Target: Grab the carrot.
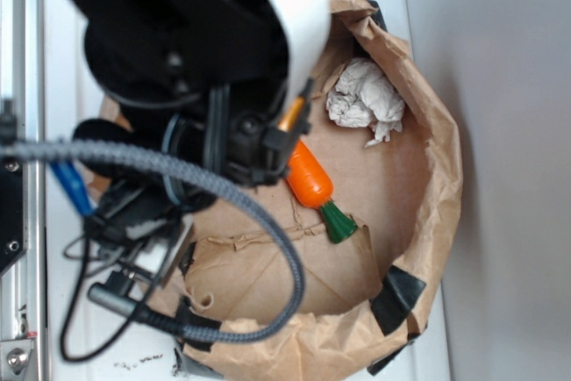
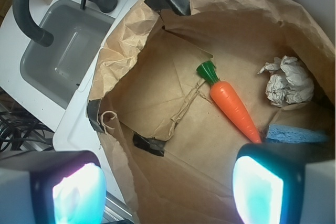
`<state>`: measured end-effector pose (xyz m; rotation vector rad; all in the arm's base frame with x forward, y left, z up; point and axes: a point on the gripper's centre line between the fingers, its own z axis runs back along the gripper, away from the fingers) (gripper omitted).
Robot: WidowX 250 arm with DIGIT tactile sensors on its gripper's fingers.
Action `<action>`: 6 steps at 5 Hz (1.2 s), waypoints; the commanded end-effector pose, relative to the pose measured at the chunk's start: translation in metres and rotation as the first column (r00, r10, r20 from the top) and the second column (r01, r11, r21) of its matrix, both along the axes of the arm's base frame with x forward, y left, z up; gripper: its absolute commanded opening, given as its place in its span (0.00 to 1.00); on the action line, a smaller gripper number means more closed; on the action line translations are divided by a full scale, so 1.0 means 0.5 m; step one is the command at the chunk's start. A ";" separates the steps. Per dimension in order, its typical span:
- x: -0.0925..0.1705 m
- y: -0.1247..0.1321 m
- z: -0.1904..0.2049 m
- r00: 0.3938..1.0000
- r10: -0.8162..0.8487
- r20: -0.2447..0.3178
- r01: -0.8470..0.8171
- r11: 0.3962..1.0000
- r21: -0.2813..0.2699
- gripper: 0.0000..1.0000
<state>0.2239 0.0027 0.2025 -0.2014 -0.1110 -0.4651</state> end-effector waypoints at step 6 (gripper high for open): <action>0.118 0.001 -0.244 0.984 -0.112 0.140 0.081 0.975 0.207 1.00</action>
